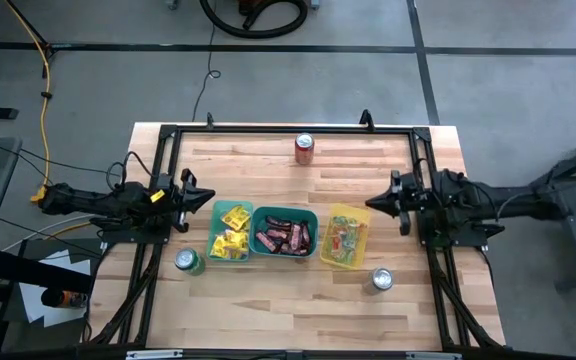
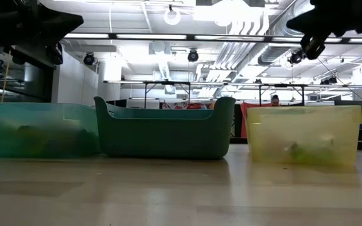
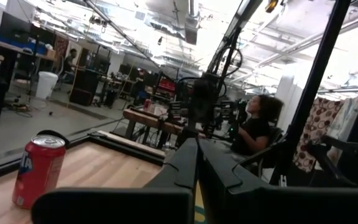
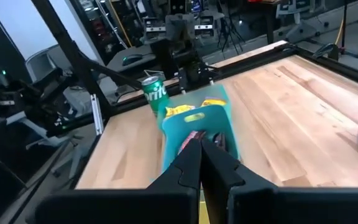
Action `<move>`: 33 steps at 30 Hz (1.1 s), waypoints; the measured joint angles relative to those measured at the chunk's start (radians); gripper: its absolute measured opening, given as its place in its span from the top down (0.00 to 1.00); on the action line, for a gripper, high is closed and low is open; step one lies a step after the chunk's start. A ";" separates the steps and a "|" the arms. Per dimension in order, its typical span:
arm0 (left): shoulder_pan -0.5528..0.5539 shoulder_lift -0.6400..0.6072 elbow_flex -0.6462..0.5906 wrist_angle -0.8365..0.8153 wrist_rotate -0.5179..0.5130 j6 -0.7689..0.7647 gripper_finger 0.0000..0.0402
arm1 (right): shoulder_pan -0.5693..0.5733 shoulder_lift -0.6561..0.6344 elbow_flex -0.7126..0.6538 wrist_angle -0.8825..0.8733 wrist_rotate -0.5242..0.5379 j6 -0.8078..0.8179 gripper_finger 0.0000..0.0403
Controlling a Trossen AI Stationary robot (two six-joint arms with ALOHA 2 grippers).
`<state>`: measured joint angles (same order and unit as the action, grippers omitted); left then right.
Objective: Sort candy
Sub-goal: Return to Home Position
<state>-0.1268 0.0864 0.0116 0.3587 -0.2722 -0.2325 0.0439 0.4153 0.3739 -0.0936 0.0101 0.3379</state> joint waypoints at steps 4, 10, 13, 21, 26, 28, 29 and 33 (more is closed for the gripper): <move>0.000 0.000 0.000 0.000 0.000 0.000 1.00 | -0.107 -0.047 -0.040 -0.006 -0.119 -0.050 1.00; 0.000 0.000 0.000 0.000 0.000 0.000 1.00 | -0.158 -0.144 -0.164 0.046 -0.189 -0.042 1.00; 0.000 0.000 0.000 0.000 0.000 0.000 1.00 | -0.150 -0.203 -0.247 0.141 -0.200 0.003 1.00; 0.000 0.000 0.000 0.000 0.000 0.000 1.00 | -0.115 -0.346 -0.364 0.206 -0.215 0.058 1.00; 0.000 0.000 0.000 -0.004 -0.001 0.000 1.00 | -0.107 -0.370 -0.364 0.134 -0.196 0.063 1.00; 0.000 0.000 0.000 -0.004 0.000 0.000 1.00 | -0.107 -0.362 -0.364 0.133 -0.178 0.080 1.00; 0.000 0.000 0.000 -0.004 0.000 0.000 1.00 | -0.107 -0.362 -0.364 0.133 -0.176 0.084 1.00; 0.000 0.000 0.000 -0.004 0.000 0.000 1.00 | -0.107 -0.358 -0.364 0.132 -0.175 0.089 1.00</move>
<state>-0.1268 0.0864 0.0116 0.3543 -0.2726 -0.2325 -0.0628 0.0574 0.0101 0.0384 -0.1654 0.4267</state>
